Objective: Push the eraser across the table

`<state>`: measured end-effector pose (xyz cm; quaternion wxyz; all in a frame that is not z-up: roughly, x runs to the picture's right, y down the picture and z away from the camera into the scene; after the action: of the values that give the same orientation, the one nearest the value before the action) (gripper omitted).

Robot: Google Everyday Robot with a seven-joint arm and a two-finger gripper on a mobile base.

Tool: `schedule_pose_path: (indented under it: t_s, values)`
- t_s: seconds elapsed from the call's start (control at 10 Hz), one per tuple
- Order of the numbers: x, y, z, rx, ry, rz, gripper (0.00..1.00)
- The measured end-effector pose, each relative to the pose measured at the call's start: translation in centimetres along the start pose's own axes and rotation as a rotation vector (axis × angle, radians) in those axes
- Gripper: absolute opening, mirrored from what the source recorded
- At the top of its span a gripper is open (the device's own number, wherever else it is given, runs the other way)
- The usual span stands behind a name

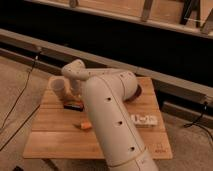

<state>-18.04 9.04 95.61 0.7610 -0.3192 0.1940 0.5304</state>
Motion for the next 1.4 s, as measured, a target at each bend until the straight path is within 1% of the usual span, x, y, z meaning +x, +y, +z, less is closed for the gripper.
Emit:
schedule_pose_path:
  t_s: [0.2,0.3,0.6,0.8,1.1,1.3,1.4]
  values:
    - [1.3,1.6,0.5,-0.013,0.014,-0.022,0.00]
    - [1.7,2.1,0.6,-0.014,0.019,-0.031,0.00]
    - [3.6,4.2,1.9,-0.012,0.051,-0.072,0.00]
    - [4.8,6.0,2.8,-0.012,0.076,-0.099,0.00]
    - [5.9,8.3,3.5,-0.010,0.093,-0.120,0.00]
    - [6.2,9.9,3.6,-0.003,0.096,-0.137,0.00]
    - [6.4,11.5,3.6,0.002,0.095,-0.144,0.00]
